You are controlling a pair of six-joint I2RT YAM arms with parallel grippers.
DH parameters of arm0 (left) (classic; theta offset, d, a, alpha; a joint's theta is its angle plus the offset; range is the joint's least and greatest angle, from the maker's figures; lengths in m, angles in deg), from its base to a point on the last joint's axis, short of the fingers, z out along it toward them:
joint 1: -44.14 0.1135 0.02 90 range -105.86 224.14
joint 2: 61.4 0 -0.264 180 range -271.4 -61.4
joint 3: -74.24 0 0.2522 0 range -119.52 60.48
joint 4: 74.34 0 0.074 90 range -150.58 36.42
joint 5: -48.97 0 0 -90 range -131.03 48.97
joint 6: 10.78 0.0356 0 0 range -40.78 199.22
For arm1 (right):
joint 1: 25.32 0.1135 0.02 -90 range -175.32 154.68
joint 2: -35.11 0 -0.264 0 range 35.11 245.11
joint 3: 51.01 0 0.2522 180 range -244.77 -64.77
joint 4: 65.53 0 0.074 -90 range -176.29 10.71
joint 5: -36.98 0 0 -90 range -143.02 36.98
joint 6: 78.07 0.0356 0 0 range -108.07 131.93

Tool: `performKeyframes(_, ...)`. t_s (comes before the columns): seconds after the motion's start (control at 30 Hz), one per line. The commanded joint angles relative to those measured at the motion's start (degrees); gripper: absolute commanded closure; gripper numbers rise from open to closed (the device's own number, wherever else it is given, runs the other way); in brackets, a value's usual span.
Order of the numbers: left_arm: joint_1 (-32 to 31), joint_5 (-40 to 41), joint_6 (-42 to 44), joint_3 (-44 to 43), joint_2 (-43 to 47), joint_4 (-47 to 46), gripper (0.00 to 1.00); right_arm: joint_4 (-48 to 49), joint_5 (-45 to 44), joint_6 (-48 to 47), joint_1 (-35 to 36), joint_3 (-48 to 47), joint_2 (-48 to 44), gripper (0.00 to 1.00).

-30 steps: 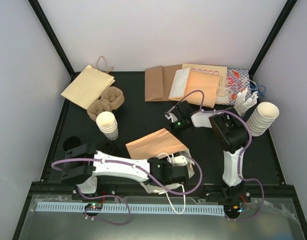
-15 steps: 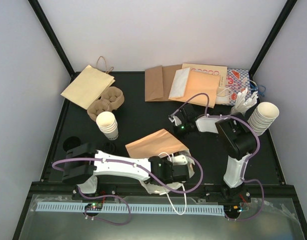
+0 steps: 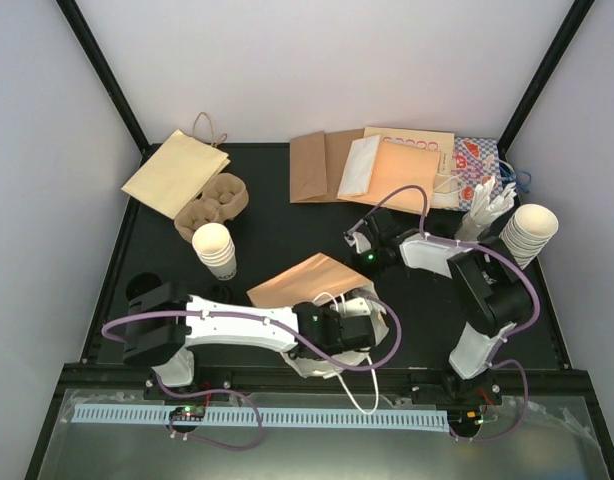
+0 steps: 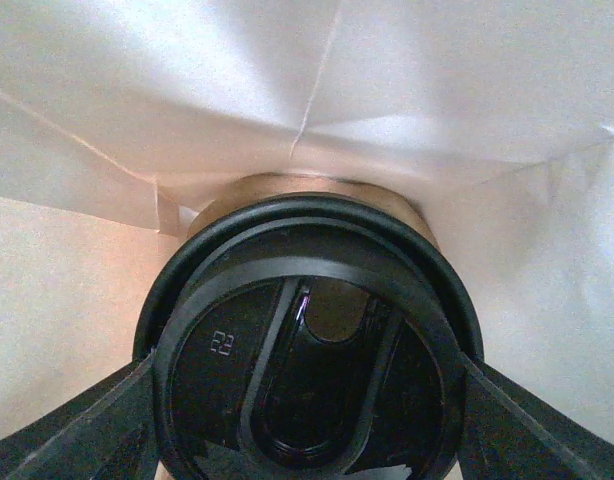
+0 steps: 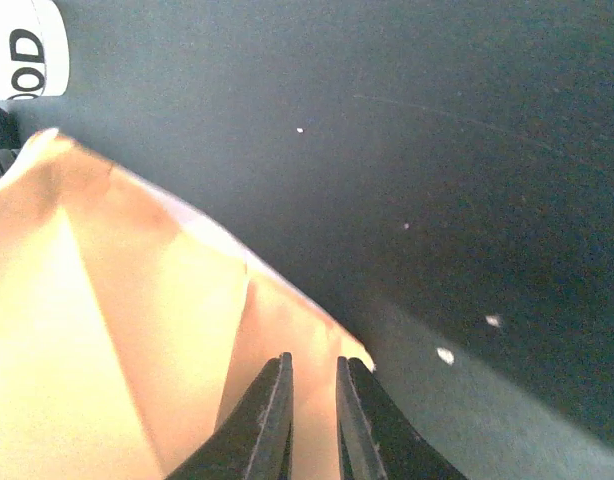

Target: Pack the takeout coffee

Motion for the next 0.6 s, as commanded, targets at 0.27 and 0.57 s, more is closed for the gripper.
performKeyframes(0.27,9.18,-16.49,-0.46,0.49,5.21,2.39,0.65,-15.54,-21.66,-2.18,-3.99,-2.92,-15.82,0.8)
performKeyframes(0.57,21.02,-30.8,-0.04,-3.36,4.57,6.36,0.65,-21.68,-26.84,-4.39,-5.35,-4.02,-24.04,0.78)
